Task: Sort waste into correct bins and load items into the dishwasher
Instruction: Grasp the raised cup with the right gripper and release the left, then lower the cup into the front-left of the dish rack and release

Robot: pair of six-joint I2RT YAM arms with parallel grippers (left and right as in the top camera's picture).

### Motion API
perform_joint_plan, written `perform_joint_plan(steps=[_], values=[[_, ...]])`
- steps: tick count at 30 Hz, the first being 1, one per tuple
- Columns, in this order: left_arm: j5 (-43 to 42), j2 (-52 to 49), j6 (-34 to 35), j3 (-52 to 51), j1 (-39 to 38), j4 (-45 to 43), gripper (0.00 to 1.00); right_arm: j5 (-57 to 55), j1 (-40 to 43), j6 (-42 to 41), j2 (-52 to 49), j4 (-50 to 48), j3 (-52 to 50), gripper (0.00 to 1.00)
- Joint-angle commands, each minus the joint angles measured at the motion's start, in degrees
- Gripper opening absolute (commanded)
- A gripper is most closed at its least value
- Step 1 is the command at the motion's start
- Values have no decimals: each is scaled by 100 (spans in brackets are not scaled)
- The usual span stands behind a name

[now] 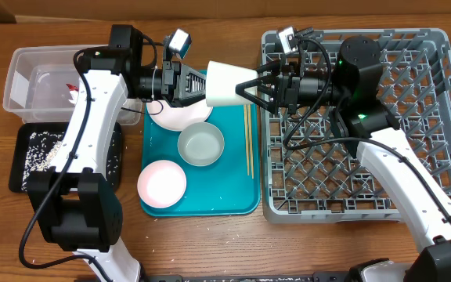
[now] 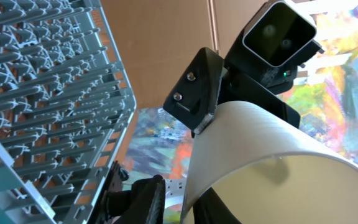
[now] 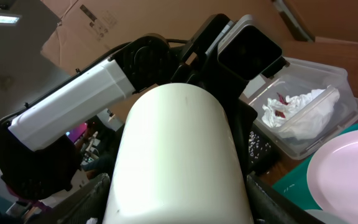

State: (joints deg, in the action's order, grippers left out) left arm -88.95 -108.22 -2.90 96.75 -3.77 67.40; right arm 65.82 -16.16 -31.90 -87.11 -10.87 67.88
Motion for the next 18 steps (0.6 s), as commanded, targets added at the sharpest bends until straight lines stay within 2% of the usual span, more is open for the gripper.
perform_joint_plan(steps=[1,3,5,6,10,14,18], values=[[422,76,33,92,9,-39,20,74,33,219,20,229,83,47],[962,76,33,92,72,-87,22,72,149,442,20,605,83,47],[2057,76,92,92,157,-85,23,70,367,776,20,1204,83,47],[2872,76,240,92,190,-85,23,68,448,855,20,1401,83,47],[4481,76,468,92,186,-98,28,-435,706,1056,33,2251,83,47],[6076,72,470,90,184,-133,37,-2494,717,1298,409,4183,151,47],[6502,70,485,90,184,-225,39,-4225,391,1373,861,5855,472,48]])
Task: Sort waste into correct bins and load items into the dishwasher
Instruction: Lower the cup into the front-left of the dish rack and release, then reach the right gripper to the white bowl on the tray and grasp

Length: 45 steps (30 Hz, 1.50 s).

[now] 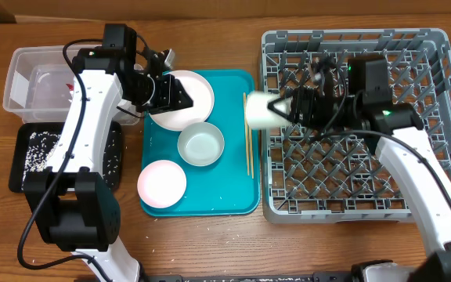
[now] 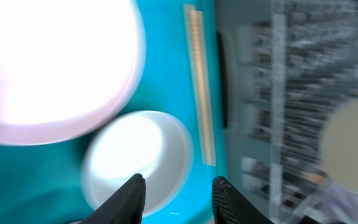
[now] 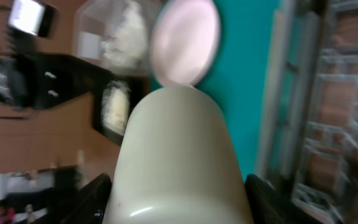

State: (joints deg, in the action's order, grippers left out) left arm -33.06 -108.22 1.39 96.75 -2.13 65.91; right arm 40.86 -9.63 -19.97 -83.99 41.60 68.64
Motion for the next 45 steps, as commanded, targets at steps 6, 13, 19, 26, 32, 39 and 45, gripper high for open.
perform_joint_plan(steps=[6,13,19,26,32,39,45], values=[[1108,70,55,90,20,-129,39,-3945,-1515,-855,667,2968,1019,53],[1106,70,55,90,20,-101,39,-4400,-2061,-1569,153,4242,1008,52],[1106,70,52,90,20,-59,39,-4356,-2446,-1574,-507,4089,861,52],[1106,70,52,87,20,-22,39,-4308,-2455,-1585,-706,3947,732,91],[1106,70,52,87,20,-26,39,-4262,-2439,-1565,-706,3547,1237,93],[1097,70,59,87,20,-59,39,-4037,-2494,-1207,-708,2098,2083,78],[1261,103,50,702,170,2,26,-3469,-2498,-1106,-1628,1244,2085,75]])
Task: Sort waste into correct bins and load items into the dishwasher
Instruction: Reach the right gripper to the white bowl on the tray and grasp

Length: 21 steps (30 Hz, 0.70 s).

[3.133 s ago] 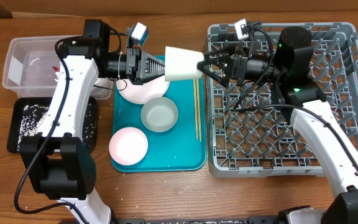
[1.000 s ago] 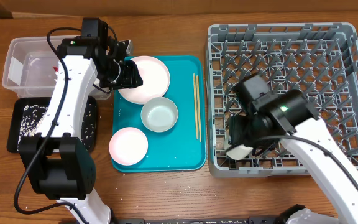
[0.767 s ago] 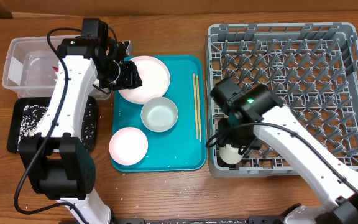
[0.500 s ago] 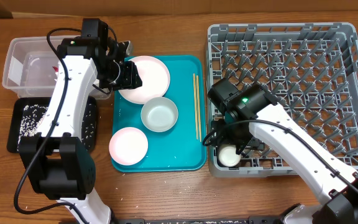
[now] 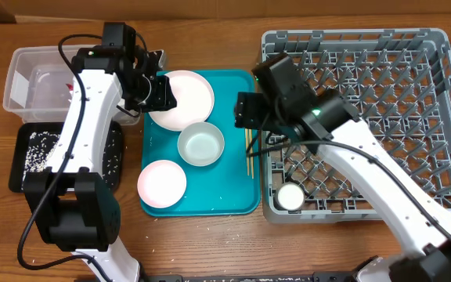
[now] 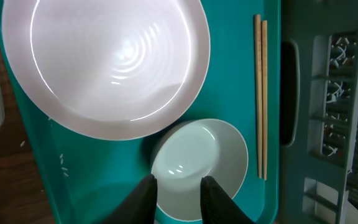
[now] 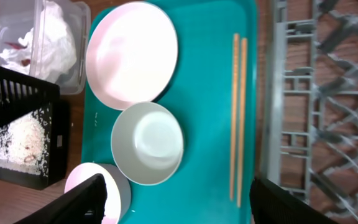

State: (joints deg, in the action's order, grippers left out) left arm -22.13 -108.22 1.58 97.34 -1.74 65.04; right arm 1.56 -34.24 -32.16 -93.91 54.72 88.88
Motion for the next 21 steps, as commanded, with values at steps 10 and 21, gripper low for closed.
perform_joint_plan(steps=[10,21], values=[[2170,114,37,2374,247,988,42,586,-409,107,-2057,-544,61,61],[2660,96,33,2378,247,1032,100,710,-514,63,-2568,-715,85,22]])
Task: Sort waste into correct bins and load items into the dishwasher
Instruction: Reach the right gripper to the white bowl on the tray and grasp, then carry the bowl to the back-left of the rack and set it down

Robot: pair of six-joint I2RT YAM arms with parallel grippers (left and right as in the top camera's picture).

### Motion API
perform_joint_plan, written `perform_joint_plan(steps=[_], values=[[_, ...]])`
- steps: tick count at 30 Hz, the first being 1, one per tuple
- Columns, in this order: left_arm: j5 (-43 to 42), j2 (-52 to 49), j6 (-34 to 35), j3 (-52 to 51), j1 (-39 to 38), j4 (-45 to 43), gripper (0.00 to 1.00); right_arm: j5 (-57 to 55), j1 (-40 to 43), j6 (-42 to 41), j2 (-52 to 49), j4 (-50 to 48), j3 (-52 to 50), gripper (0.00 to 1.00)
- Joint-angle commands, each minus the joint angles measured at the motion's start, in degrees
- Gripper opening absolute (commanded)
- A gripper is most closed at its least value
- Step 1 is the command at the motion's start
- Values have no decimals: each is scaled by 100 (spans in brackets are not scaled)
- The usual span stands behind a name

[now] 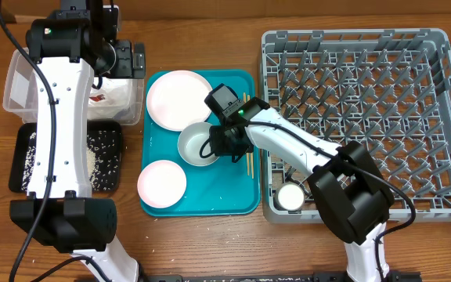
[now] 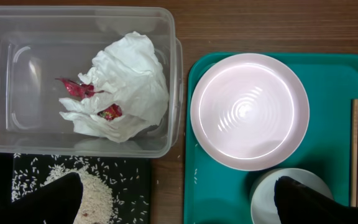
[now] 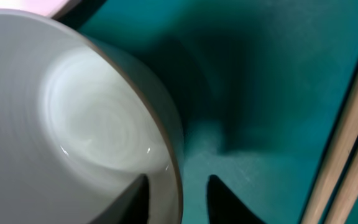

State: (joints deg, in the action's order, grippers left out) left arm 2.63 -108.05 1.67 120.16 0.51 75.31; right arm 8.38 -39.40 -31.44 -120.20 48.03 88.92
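Observation:
A grey-green bowl sits mid-tray on the teal tray. My right gripper is open and straddles the bowl's right rim. In the right wrist view one finger is inside the bowl and the other is outside over the tray, with the right gripper clear of the rim on both sides. A pink plate, a small pink bowl and chopsticks also lie on the tray. A white cup stands in the grey rack. My left gripper hangs wide open and empty.
At the far left, a clear bin holds crumpled tissue and wrappers. In front of it is a black tray of rice. The right arm stretches from the rack's front across to the tray. Bare wood surrounds the containers.
My right gripper was above the tray's right edge and is now down at the grey-green bowl's rim. My left gripper was low over plate and bowl and is now high by the clear bin, opened wider.
Both grippers held the white cup between them above the tray. Then the right alone held it at the rack's left edge, with the left back over the plate. Later the cup stood in the rack's front left corner. Now the right gripper straddles the bowl's rim.

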Motion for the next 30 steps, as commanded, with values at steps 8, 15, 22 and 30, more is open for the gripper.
perform_joint_plan(steps=[8,15,22,30], values=[[184,79,24,96,22,-57,100,-520,37,39,361,590,664,4],[184,79,24,96,22,-57,100,-2481,125,190,1001,1676,1969,4],[184,79,24,96,22,-57,100,-6404,136,188,1248,1888,2332,4],[181,79,24,96,22,-57,100,-7348,763,219,894,1539,2170,4]])
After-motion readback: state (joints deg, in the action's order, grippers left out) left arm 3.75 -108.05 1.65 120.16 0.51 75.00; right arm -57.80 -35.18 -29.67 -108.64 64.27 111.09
